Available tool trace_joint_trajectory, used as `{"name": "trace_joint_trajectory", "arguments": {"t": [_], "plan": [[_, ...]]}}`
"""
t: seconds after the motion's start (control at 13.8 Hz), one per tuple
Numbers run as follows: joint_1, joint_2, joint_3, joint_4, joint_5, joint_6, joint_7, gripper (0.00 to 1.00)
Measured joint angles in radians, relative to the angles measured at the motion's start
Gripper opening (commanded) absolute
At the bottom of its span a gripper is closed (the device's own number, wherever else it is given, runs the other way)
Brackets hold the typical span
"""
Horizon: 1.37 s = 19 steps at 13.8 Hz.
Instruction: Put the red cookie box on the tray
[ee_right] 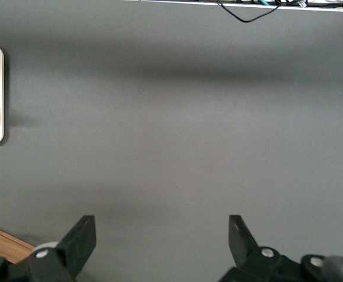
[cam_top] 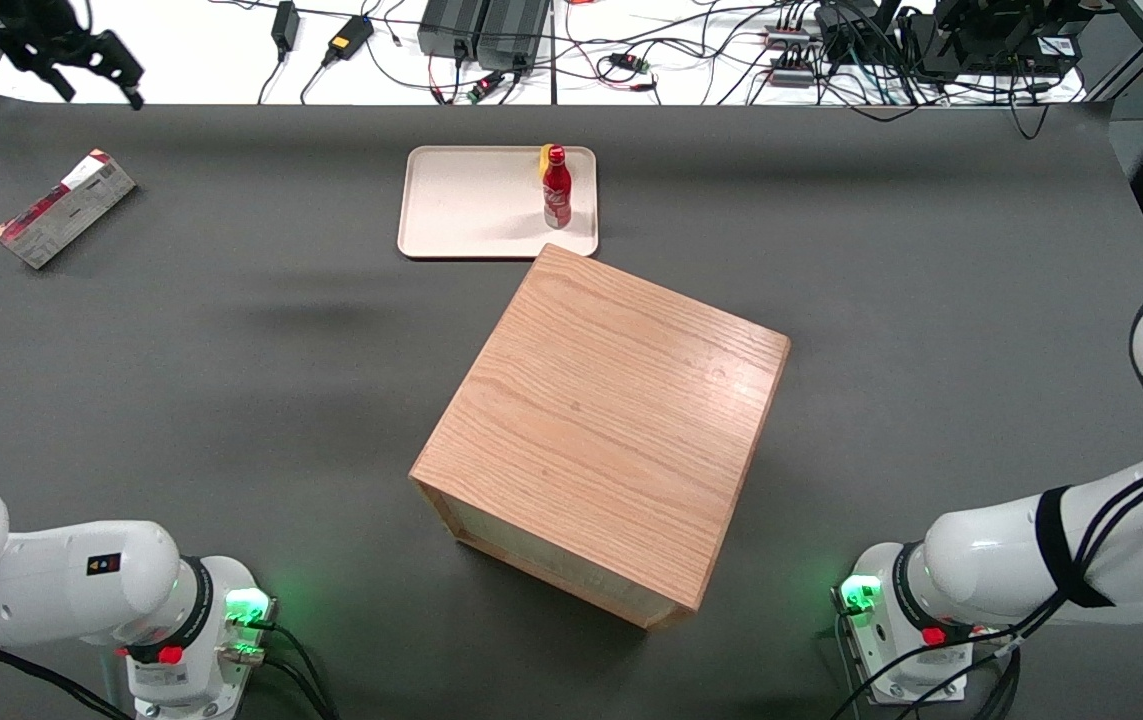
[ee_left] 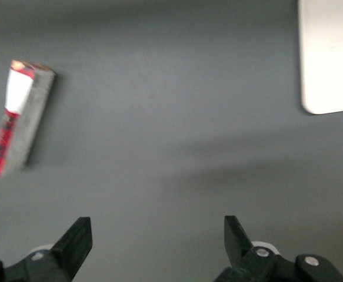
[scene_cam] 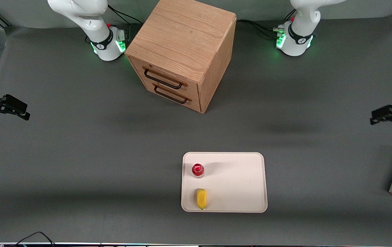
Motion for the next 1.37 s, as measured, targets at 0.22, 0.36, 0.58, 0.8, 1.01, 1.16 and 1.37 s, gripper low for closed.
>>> {"name": "trace_joint_trajectory", "arguments": {"t": [0.22, 0.36, 0.58, 0.8, 1.01, 1.16, 1.37], "plan": [[0.103, 0.123, 0.004, 0.036, 0.019, 0.109, 0.225, 1.0], [0.162, 0.219, 0.008, 0.051, 0.039, 0.235, 0.351, 1.0], [0.238, 0.394, 0.03, 0.068, 0.039, 0.475, 0.563, 1.0], [0.255, 0.549, 0.052, 0.151, 0.039, 0.542, 0.674, 1.0], [0.261, 0.638, 0.062, 0.229, 0.039, 0.542, 0.761, 0.93], [0.266, 0.659, 0.062, 0.244, 0.039, 0.551, 0.795, 0.55], [0.266, 0.665, 0.062, 0.251, 0.04, 0.557, 0.809, 0.07]]}}
